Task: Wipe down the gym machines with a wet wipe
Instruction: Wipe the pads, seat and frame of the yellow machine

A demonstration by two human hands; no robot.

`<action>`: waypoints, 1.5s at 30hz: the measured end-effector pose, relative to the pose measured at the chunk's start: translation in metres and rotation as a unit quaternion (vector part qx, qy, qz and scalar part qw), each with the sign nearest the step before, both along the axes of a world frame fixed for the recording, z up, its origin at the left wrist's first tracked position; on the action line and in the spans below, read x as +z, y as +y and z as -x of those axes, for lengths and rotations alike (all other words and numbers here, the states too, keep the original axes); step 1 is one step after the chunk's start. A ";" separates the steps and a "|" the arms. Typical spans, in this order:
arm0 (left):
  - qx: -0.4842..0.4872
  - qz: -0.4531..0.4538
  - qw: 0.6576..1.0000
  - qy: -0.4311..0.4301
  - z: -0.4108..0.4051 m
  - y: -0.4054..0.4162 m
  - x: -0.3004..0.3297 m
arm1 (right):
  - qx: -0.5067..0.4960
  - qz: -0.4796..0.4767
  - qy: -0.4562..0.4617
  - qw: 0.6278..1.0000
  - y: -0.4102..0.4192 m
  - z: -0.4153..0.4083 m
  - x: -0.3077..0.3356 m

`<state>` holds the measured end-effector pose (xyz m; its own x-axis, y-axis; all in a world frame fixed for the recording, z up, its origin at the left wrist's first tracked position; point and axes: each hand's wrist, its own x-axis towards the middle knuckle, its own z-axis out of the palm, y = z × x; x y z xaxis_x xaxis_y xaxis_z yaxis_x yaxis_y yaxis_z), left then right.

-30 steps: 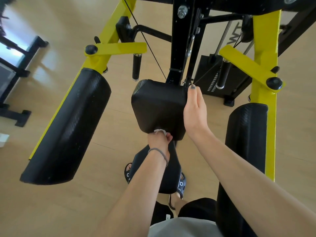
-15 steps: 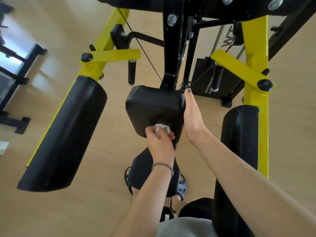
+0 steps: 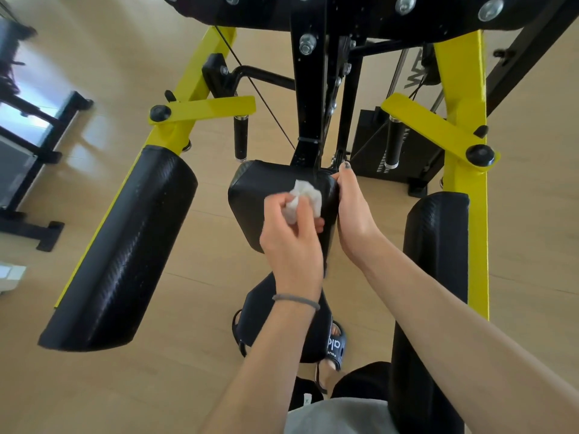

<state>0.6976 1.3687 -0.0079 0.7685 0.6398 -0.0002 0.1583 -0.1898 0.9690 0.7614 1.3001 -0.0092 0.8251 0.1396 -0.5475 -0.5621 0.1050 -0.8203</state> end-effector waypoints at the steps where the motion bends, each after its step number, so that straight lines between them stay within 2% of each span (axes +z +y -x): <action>1: -0.005 -0.031 0.999 -0.007 -0.006 0.003 0.006 | 0.006 0.002 -0.001 1.000 -0.001 0.001 0.001; 6: 0.046 -0.081 0.996 -0.005 -0.013 0.028 0.003 | -0.011 -0.009 0.019 1.000 -0.003 -0.001 -0.002; 10: 0.075 -0.019 0.997 0.005 -0.004 0.021 -0.010 | -0.005 -0.011 0.027 1.000 0.004 -0.004 0.000; 15: -0.049 -0.048 0.997 0.037 0.011 -0.027 -0.028 | 0.004 -0.018 0.032 0.999 -0.003 -0.007 -0.015; 17: -0.063 -0.042 0.996 0.048 0.015 -0.036 -0.030 | -0.002 -0.012 0.033 0.999 -0.007 -0.007 -0.020; 21: -0.010 -0.093 0.995 -0.029 0.004 -0.011 -0.024 | 0.010 0.023 0.010 1.000 -0.005 -0.006 -0.014; 24: 0.001 -0.114 0.991 -0.063 -0.003 0.006 -0.022 | 0.003 0.010 0.014 1.000 -0.002 -0.006 -0.016; 26: 0.006 -0.089 0.995 -0.044 0.001 0.004 -0.030 | 0.005 0.010 0.022 1.000 0.000 -0.004 -0.012; 29: 0.006 0.031 0.998 0.058 0.019 -0.006 -0.059 | 0.010 0.005 0.023 1.000 0.001 -0.006 -0.015; 31: -0.025 0.034 0.994 0.102 0.027 -0.014 -0.068 | 0.005 0.005 0.034 0.999 0.002 -0.007 -0.018; 39: -0.054 -0.053 0.997 -0.007 0.011 -0.023 -0.037 | 0.002 0.010 0.030 1.000 0.003 -0.007 -0.018; 42: -0.033 0.016 0.996 0.080 0.024 -0.020 -0.063 | -0.008 0.021 0.025 0.999 0.004 -0.005 -0.017; 43: -0.007 0.081 0.987 0.135 0.027 -0.017 -0.076 | -0.011 0.026 0.020 0.999 0.004 -0.006 -0.019; 45: 0.069 0.242 0.939 0.235 0.025 -0.008 -0.096 | -0.003 0.035 0.006 0.999 0.003 -0.006 -0.020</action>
